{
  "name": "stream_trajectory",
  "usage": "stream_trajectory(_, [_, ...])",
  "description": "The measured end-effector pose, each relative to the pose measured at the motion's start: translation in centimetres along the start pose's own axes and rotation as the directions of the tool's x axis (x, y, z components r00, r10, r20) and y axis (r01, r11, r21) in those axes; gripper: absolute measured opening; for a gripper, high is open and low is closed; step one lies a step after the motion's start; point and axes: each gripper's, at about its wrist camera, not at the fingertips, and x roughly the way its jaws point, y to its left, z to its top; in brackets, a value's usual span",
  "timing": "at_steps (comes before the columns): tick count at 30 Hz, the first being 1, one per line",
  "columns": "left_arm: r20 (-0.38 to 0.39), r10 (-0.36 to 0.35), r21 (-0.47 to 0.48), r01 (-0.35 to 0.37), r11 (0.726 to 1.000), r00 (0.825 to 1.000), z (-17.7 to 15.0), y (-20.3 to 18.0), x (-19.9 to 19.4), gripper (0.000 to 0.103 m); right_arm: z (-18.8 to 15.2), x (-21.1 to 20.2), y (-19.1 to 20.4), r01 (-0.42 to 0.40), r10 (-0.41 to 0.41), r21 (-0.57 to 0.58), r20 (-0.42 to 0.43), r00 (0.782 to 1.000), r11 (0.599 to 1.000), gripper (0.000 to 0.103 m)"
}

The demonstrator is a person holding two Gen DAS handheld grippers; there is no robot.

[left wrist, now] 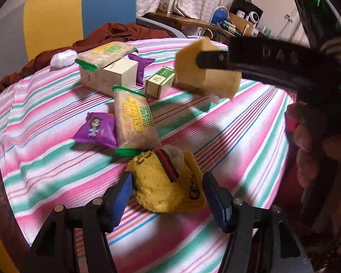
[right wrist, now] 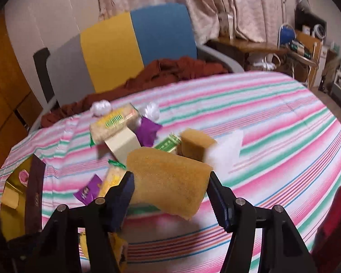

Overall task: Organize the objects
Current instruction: 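Grasp the yellow knitted sock with the left tool while the right tool grasps a yellow sponge, then place the sock in the gold tray with the left tool while the right tool places the sponge there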

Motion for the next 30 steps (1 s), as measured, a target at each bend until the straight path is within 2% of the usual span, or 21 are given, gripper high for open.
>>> stream_trajectory(4, [0.002, 0.035, 0.044, -0.035, 0.998, 0.999, -0.4, -0.2, 1.1, 0.066, 0.1, 0.4, 0.1, -0.01, 0.011, 0.006, -0.01, 1.0, 1.0, 0.064])
stream_trajectory(7, [-0.021, 0.01, 0.025, -0.009, 1.0, 1.0, -0.8, 0.6, 2.0, 0.066, -0.1, 0.7, 0.3, -0.014, 0.014, 0.001, -0.019, 1.0, 1.0, 0.064])
stream_trajectory(11, [0.009, 0.005, 0.038, -0.005, 0.999, 1.0, -1.3, 0.7, 1.5, 0.054, -0.4, 0.6, 1.0, -0.019, 0.018, -0.03, -0.014, 1.0, 0.999, 0.064])
stream_trajectory(13, [0.025, 0.004, 0.04, -0.005, 0.999, 1.0, -1.7, 0.7, 0.8, 0.049, -0.4, 0.7, 1.4, -0.012, 0.012, -0.052, -0.008, 1.0, 0.999, 0.064])
stream_trajectory(17, [0.057, 0.008, 0.016, -0.009, 1.0, 0.998, -2.6, 1.2, -0.5, 0.048, -0.6, 0.7, 2.0, 0.001, -0.001, -0.083, -0.004, 1.0, 0.997, 0.064])
stream_trajectory(24, [0.141, -0.047, -0.036, 0.052, 0.998, 0.989, -4.0, 2.5, -4.5, 0.047, -0.8, 0.8, 2.5, 0.016, -0.016, -0.108, 0.001, 1.0, 0.994, 0.064])
stream_trajectory(30, [0.215, -0.019, -0.076, 0.036, 0.996, 0.976, -4.8, 4.4, -7.7, 0.047, -0.8, 0.7, 3.2, 0.026, -0.024, -0.139, 0.019, 1.0, 0.99, 0.064])
